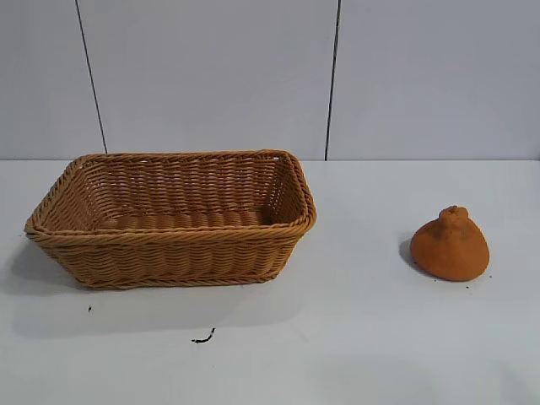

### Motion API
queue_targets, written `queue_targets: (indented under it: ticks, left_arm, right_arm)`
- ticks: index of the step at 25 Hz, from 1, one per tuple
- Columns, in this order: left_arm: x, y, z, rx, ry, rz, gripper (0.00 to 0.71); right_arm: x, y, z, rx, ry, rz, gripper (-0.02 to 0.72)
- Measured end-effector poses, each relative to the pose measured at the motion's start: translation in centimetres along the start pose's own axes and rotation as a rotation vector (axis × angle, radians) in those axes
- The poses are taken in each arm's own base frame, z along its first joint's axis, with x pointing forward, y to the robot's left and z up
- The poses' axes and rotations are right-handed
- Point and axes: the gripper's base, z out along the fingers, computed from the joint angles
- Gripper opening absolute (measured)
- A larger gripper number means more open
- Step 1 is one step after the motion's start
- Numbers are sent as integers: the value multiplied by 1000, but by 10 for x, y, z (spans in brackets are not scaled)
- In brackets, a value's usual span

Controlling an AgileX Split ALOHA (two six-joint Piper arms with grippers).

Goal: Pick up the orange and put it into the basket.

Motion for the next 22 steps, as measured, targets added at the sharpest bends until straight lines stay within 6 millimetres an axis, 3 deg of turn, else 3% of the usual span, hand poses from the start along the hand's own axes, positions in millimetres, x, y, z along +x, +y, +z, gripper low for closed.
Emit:
queue_targets:
  ticks: [16, 22]
  left_arm:
    - [0, 0, 0, 0, 0, 0, 666]
    - [0, 0, 0, 0, 1, 0, 666]
  right_arm:
    - [-2, 0, -1, 0, -5, 0, 694]
    - [-36, -1, 16, 9, 132, 36, 694]
